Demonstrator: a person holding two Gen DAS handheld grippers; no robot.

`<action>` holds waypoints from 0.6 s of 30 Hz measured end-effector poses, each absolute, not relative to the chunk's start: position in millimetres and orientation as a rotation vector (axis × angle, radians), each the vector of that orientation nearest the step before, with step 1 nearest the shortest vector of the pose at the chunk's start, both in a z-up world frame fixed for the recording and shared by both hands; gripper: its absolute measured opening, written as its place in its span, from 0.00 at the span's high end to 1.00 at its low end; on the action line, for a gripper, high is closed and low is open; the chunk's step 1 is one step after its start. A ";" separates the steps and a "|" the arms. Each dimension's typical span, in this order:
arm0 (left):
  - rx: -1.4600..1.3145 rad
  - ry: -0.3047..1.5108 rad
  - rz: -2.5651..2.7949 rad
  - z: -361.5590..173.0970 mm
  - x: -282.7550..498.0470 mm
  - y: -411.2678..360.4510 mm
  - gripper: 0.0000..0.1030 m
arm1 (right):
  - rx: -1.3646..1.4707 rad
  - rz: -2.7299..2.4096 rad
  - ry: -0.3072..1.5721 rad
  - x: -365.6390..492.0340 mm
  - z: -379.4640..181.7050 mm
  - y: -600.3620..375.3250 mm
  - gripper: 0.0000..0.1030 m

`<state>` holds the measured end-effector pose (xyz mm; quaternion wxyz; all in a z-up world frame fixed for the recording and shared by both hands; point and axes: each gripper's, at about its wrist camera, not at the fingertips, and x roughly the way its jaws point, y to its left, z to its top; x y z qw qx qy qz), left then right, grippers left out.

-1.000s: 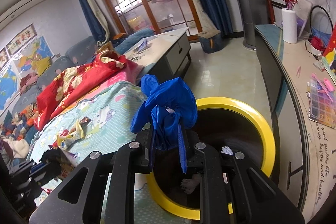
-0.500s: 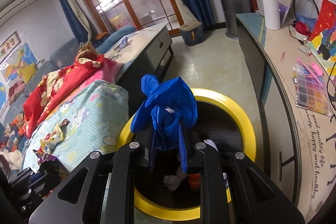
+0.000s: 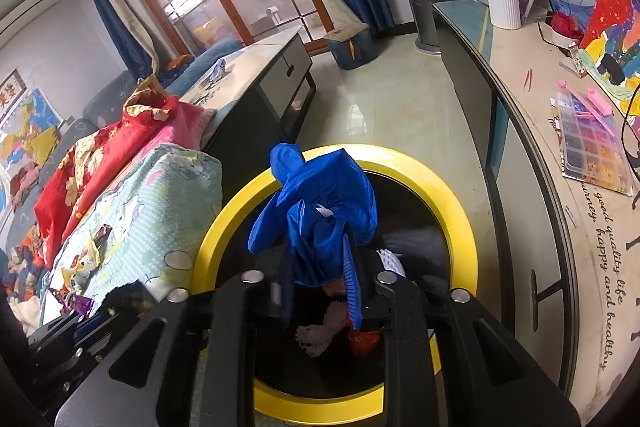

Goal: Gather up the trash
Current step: 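Open both tools to drop the bag and wrapper into the bin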

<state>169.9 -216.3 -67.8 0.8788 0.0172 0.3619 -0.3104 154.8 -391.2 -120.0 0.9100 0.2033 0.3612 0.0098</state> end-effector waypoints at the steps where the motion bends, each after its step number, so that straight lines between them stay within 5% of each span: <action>1: 0.026 0.755 -0.636 -67.9 172.8 -215.3 0.70 | 0.421 0.019 0.745 155.5 -119.6 -392.1 0.67; 2: 0.015 0.758 -0.629 -67.7 174.5 -214.3 0.49 | 0.421 0.016 0.745 155.7 -120.0 -393.0 0.63; 6: -0.006 0.727 -0.600 -61.4 172.6 -207.4 0.22 | 0.401 -0.005 0.745 156.2 -120.6 -392.5 0.60; 10: -0.024 0.694 -0.582 -53.7 164.8 -197.1 0.12 | 0.377 -0.031 0.726 154.3 -117.5 -389.9 0.45; 18: -0.043 0.645 -0.529 -38.6 149.6 -175.0 0.11 | 0.337 -0.030 0.685 149.9 -104.7 -376.0 0.35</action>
